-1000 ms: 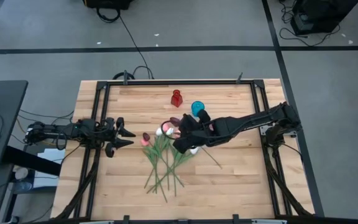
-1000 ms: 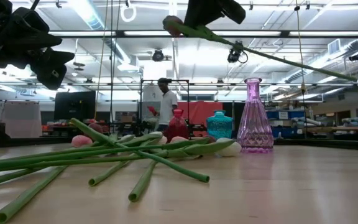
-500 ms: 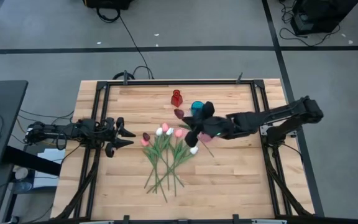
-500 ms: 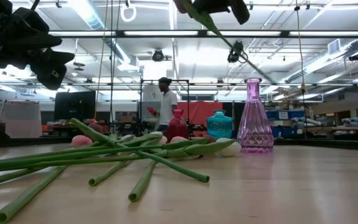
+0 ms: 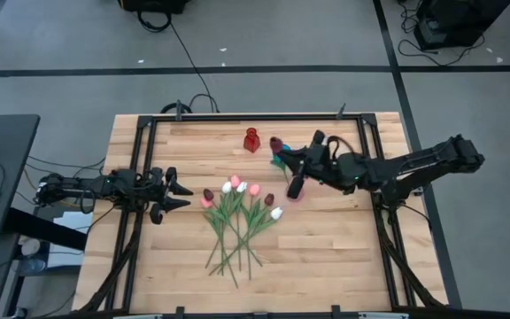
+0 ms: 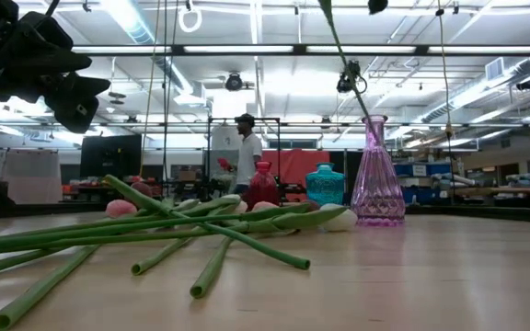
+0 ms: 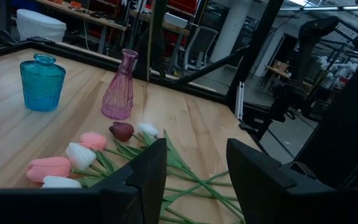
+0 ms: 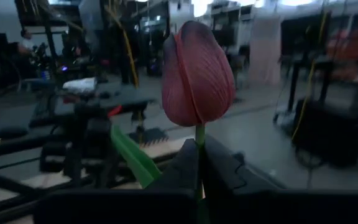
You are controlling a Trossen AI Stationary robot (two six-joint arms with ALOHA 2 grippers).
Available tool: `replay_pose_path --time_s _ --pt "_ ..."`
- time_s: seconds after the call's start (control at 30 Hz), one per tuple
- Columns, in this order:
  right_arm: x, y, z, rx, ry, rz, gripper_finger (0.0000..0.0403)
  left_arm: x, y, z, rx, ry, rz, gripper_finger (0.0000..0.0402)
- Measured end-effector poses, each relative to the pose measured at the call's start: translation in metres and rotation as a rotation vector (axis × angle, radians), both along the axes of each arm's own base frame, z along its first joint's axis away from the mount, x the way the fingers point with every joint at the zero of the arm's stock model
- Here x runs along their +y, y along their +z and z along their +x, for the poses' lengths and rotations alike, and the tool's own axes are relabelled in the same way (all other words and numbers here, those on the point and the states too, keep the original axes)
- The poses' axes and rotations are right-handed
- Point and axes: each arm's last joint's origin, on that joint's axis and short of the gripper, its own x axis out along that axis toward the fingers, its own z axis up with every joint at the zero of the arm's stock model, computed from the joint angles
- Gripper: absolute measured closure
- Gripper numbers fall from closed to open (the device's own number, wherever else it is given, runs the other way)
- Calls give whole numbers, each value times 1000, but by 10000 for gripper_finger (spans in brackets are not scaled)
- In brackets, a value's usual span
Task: Sort flowers into vase by color
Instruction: Put the center red tulip into the pink vase
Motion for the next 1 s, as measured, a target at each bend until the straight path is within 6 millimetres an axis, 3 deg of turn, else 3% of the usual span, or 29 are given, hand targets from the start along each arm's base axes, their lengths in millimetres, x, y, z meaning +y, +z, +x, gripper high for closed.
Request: replay_pose_path --time_s 0.23,0.5,1.0 --pt "-6 23 -21 -38 -121 -122 385 0 0 0 -1 8 0 229" --pt "-7 32 -27 -69 -132 -172 385 0 0 0 -2 8 0 229" --pt "-6 10 -12 37 -185 -106 385 0 0 0 4 9 1 229"
